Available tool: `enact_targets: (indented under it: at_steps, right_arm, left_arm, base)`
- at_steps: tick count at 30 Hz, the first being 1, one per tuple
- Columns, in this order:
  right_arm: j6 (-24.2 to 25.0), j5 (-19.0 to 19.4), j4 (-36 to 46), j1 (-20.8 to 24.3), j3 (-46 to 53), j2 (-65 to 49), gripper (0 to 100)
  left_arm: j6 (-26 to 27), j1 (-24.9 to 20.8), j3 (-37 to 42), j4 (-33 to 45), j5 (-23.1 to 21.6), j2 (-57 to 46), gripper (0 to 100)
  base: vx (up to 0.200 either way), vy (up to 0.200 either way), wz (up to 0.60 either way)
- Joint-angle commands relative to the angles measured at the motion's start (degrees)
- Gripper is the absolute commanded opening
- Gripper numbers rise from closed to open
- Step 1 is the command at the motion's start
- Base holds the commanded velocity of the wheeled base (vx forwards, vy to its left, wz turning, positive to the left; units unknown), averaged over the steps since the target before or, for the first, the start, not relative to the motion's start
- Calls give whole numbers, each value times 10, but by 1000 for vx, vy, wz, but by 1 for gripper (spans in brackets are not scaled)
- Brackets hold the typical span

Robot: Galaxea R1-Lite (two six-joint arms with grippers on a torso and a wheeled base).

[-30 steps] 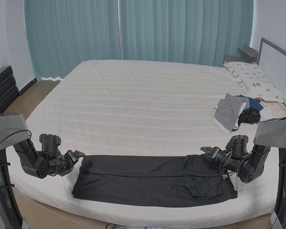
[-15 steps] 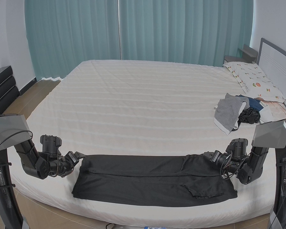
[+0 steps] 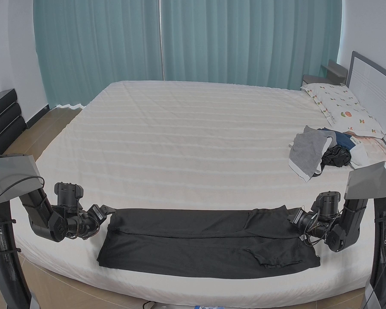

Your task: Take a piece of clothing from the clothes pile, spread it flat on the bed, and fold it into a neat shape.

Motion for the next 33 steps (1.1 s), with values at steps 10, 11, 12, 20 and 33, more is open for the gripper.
enact_targets:
  at_steps: [10,11,12,20,33]
  right_arm:
    - [21,35,-75,-9,35,-9,100]
    - [34,43,-84,-11,39,-10,100]
    - [51,49,-88,-15,41,-12,100]
    - [103,50,-99,-27,35,-17,100]
    - [159,51,-144,-26,38,-4,100]
  left_arm:
    - [0,-2,1,0,-2,1,100]
    - [0,-3,2,-1,-2,1,100]
    - [0,-3,1,0,-2,1,100]
    - [-1,-4,1,0,0,1,100]
    - [-2,-7,1,-1,0,-1,100]
  base:
    - [0,0,0]
    - [0,0,0]
    - [0,0,0]
    - [-25,0,0]
    - [-92,0,0]
